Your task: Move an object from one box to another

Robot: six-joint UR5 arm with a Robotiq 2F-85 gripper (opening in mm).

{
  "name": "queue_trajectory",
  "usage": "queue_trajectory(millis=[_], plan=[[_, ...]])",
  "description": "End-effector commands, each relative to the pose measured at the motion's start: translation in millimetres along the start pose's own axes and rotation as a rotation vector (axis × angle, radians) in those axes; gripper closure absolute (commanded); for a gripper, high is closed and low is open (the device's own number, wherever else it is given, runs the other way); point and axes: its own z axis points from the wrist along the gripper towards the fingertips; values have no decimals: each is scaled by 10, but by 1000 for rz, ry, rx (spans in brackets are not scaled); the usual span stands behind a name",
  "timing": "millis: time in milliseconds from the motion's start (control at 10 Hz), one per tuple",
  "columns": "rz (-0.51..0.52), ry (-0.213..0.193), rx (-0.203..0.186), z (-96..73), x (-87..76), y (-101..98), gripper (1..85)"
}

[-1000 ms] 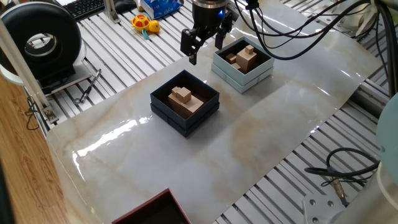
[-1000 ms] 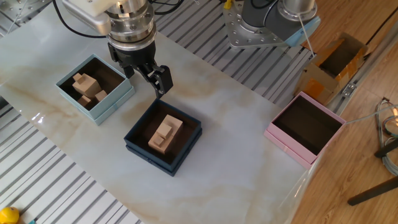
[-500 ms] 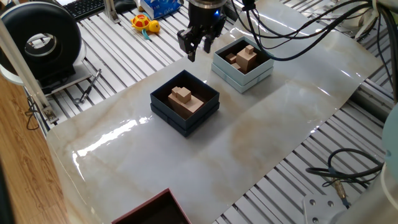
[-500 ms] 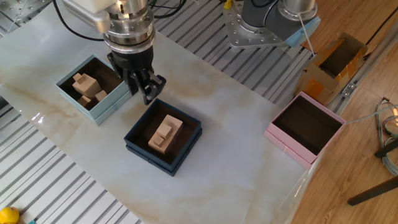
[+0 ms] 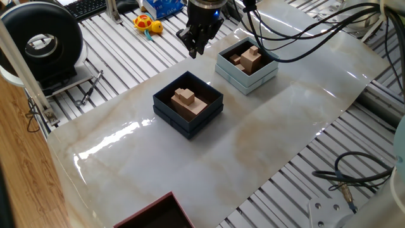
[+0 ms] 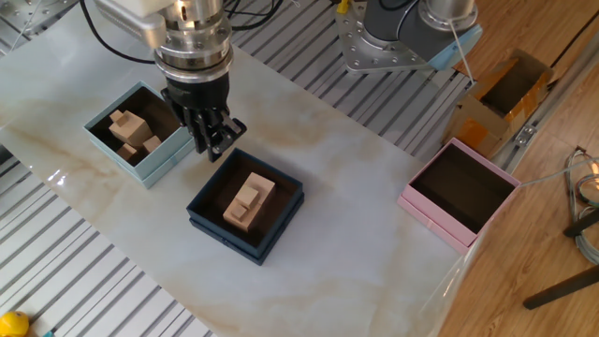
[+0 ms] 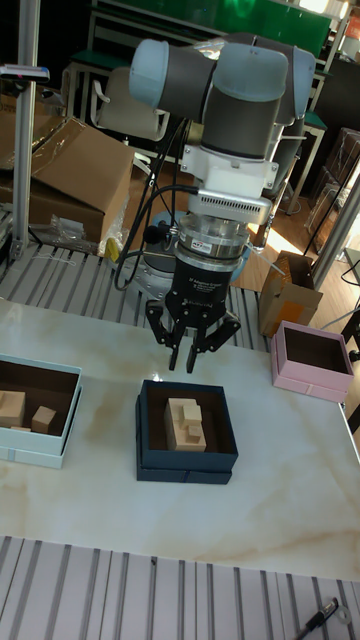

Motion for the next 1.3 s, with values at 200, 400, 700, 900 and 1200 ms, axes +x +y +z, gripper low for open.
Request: queue_trajectory(millis=[200,400,700,900,1200], plan=[[-7,16,-9,-20,47,14,573],[-23,28,-5,-25,81,2,573],[-66,24,-7,-24,70,6,560],[-94,28,8,-25,79,-34,557],[8,119,-93,41,302,299,550]])
